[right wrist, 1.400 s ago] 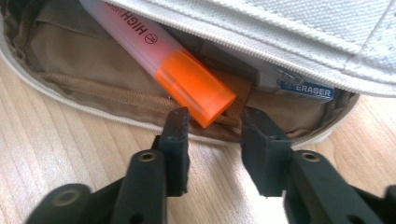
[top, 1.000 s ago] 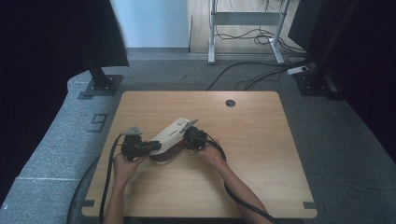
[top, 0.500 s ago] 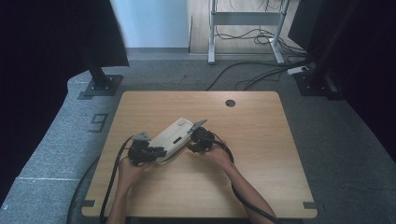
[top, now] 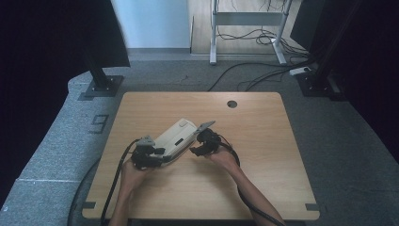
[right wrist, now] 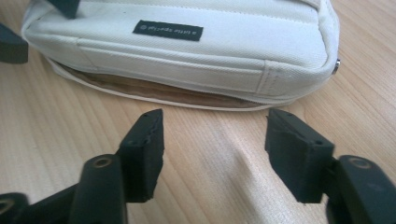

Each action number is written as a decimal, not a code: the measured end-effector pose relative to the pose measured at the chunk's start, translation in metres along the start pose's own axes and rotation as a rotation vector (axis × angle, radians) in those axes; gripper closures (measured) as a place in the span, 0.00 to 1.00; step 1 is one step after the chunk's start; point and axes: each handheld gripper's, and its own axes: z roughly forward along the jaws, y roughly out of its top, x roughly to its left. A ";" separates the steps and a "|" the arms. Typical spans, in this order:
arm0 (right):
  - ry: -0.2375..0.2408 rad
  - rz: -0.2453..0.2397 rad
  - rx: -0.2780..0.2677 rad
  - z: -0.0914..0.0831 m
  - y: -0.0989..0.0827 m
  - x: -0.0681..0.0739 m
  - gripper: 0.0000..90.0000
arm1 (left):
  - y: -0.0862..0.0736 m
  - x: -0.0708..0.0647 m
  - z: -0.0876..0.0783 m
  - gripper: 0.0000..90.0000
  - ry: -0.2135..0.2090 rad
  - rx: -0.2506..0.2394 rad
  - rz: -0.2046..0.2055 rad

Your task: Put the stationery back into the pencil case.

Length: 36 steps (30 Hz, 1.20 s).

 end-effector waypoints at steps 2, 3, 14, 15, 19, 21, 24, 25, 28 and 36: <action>0.001 -0.003 -0.008 -0.002 0.000 0.001 0.37 | 0.001 -0.001 0.000 0.43 0.004 0.005 0.002; 0.000 -0.002 -0.014 -0.004 -0.001 0.002 0.35 | 0.001 -0.001 -0.001 0.40 0.006 0.006 -0.002; -0.006 -0.020 -0.048 -0.025 -0.010 0.004 0.20 | 0.004 -0.005 -0.013 0.22 -0.029 -0.018 -0.018; -0.009 -0.019 -0.050 -0.026 -0.011 0.005 0.19 | 0.004 -0.007 -0.014 0.21 -0.020 -0.014 -0.009; -0.015 -0.026 -0.052 -0.033 -0.015 0.005 0.17 | 0.004 -0.011 -0.017 0.17 -0.008 -0.011 0.010; -0.021 -0.026 -0.052 -0.037 -0.017 0.006 0.16 | 0.004 -0.012 -0.020 0.16 -0.003 -0.015 0.014; -0.028 -0.032 -0.054 -0.043 -0.020 0.007 0.15 | 0.004 -0.014 -0.024 0.15 0.017 -0.021 0.033; -0.030 -0.033 -0.055 -0.045 -0.022 0.008 0.15 | 0.004 -0.015 -0.026 0.15 0.024 -0.021 0.038; -0.029 -0.033 -0.064 -0.052 -0.026 0.008 0.14 | 0.003 -0.016 -0.030 0.12 0.030 -0.021 0.045; -0.058 -0.029 -0.078 -0.071 -0.047 0.006 0.10 | -0.006 -0.017 -0.035 0.03 0.067 0.000 0.061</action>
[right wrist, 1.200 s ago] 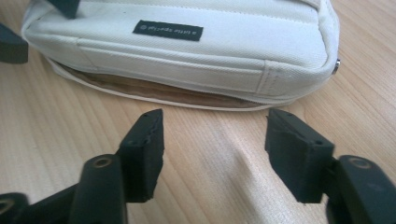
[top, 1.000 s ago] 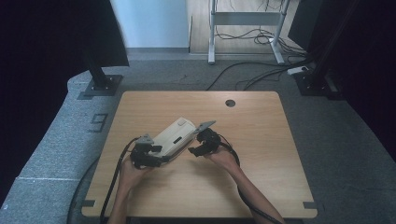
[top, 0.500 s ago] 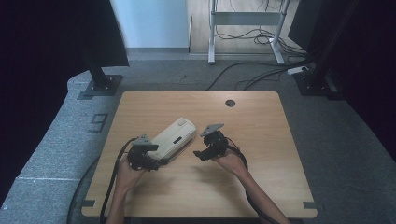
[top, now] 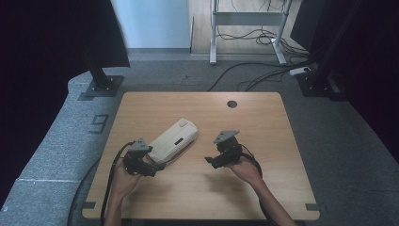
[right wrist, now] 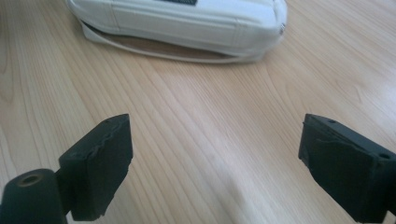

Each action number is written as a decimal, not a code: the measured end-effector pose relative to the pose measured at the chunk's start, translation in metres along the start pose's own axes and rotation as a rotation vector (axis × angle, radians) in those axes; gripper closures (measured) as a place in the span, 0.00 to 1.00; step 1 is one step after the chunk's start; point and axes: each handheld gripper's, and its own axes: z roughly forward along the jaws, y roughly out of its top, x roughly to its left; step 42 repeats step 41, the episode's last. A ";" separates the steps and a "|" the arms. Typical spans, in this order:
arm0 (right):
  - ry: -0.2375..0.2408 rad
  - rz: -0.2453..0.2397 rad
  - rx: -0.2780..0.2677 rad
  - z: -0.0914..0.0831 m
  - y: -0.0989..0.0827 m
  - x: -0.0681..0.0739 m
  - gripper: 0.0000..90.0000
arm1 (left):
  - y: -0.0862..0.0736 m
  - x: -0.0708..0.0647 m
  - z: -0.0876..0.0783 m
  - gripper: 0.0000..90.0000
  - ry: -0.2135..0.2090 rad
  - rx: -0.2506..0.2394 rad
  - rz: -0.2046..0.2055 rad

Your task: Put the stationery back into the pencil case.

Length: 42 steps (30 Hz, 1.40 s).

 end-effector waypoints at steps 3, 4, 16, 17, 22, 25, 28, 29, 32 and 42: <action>-0.014 0.010 -0.001 -0.008 -0.013 -0.003 0.06 | -0.006 0.002 -0.001 0.00 0.025 0.012 -0.005; -0.020 0.015 -0.002 -0.010 -0.016 -0.004 0.05 | -0.007 0.002 -0.001 0.00 0.028 0.012 -0.009; -0.093 0.086 -0.019 -0.037 -0.069 -0.014 0.00 | -0.035 0.016 0.005 0.00 0.046 0.017 -0.052; -0.098 0.090 -0.015 -0.038 -0.073 -0.015 0.00 | -0.037 0.017 0.006 0.00 0.052 0.018 -0.056; -0.116 0.132 -0.012 -0.043 -0.096 -0.017 0.00 | -0.047 0.020 0.013 0.00 0.069 0.028 -0.067; -0.124 0.146 -0.001 -0.044 -0.107 -0.018 0.00 | -0.053 0.022 0.018 0.00 0.077 0.028 -0.075; -0.137 0.153 0.014 -0.045 -0.120 -0.018 0.00 | -0.057 0.024 0.023 0.00 0.087 0.041 -0.074; -0.138 0.161 0.018 -0.045 -0.124 -0.018 0.00 | -0.059 0.024 0.024 0.00 0.091 0.047 -0.075; -0.139 0.170 0.033 -0.044 -0.133 -0.018 0.00 | -0.059 0.023 0.027 0.00 0.106 0.077 -0.069; -0.126 0.193 0.025 -0.044 -0.140 -0.019 0.00 | -0.058 0.017 0.030 0.00 0.151 0.100 -0.048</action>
